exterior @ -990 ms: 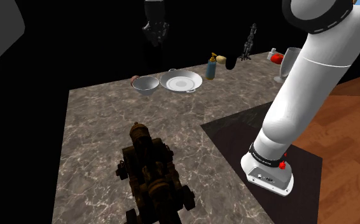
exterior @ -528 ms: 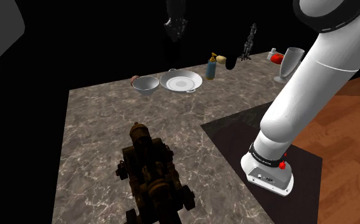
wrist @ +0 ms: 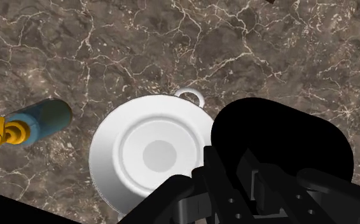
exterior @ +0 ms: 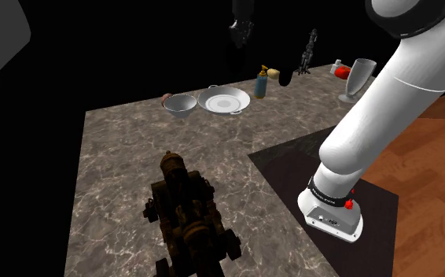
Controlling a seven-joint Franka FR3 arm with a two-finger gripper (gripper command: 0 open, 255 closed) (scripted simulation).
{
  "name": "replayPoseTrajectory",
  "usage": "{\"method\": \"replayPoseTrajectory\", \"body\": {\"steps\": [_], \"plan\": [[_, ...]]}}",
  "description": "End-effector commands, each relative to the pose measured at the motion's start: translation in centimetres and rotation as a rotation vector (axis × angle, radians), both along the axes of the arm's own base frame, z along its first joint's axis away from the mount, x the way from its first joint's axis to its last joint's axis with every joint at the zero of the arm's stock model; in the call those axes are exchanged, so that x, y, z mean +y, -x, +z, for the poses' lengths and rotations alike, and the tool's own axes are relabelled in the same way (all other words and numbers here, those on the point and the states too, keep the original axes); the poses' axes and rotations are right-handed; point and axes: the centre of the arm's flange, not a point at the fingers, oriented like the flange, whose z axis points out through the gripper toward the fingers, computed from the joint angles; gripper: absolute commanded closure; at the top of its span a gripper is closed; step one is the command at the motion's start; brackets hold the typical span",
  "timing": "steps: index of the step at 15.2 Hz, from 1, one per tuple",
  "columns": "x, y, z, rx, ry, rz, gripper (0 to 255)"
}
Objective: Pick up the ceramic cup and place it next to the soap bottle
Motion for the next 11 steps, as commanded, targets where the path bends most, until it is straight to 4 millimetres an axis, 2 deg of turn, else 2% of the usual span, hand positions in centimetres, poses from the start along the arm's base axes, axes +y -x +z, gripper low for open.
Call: {"method": "replayPoseTrajectory", "body": {"steps": [1, 11], "plan": [[-2.5, 0.6, 0.2, -0.001, 0.0, 0.001, 255], [-15.1, 4.6, 0.2, -0.001, 0.0, 0.001, 255]]}}
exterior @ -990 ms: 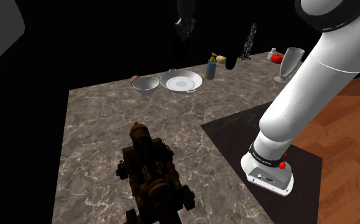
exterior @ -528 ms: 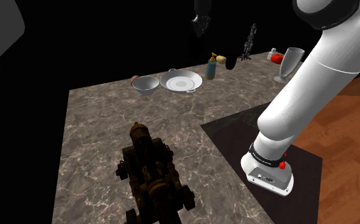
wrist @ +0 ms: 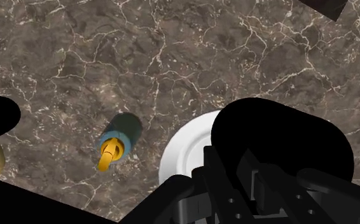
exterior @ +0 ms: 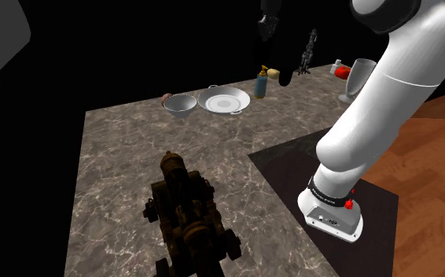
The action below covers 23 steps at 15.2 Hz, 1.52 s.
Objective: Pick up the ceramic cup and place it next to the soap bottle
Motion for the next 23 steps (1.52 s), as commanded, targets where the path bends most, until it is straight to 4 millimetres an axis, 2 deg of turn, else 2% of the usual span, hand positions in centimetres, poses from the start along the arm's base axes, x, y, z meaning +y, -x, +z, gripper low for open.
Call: {"method": "replayPoseTrajectory", "body": {"steps": [1, 14, 15, 23], "plan": [[-2.6, 1.3, -0.1, 0.0, 0.0, 0.001, 255], [-19.0, 6.5, 0.0, 0.0, 0.0, 0.001, 255], [-20.8, 7.0, 0.0, 0.0, 0.0, 0.001, 255], [-20.8, 7.0, -4.3, 0.0, 0.0, 0.001, 255]]}}
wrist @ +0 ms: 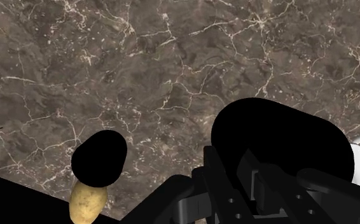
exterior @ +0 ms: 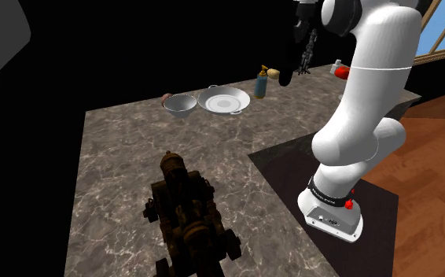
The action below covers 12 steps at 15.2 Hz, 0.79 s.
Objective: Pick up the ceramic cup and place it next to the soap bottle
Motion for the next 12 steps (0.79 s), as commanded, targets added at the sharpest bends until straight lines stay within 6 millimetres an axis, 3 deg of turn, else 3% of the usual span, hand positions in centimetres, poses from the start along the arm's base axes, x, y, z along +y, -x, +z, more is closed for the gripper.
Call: {"method": "replayPoseTrajectory", "body": {"steps": [1, 12], "plan": [[0.0, 0.0, -1.1, -0.001, 0.001, 0.0, 255], [0.0, 0.0, -6.9, -0.001, 0.001, 0.0, 255]]}}
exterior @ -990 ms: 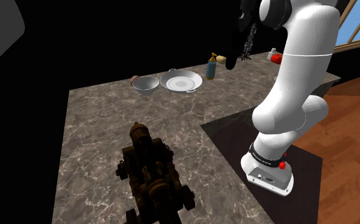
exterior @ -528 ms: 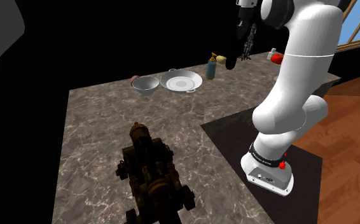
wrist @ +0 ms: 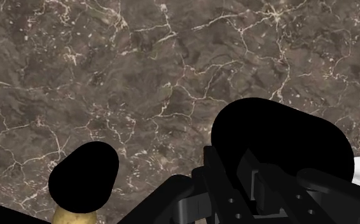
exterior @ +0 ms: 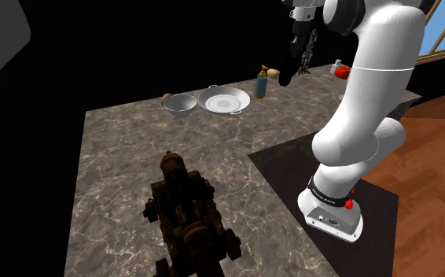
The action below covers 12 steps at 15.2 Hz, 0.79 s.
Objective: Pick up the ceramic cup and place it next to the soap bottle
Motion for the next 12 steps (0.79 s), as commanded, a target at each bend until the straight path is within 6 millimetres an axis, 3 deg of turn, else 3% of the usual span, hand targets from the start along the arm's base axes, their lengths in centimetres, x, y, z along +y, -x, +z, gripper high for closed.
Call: {"method": "replayPoseTrajectory", "body": {"steps": [1, 12], "plan": [[-0.2, 0.0, -1.0, 0.0, 0.0, 0.0, 255], [-0.2, 0.0, -6.8, 0.0, 0.0, 0.0, 255]]}}
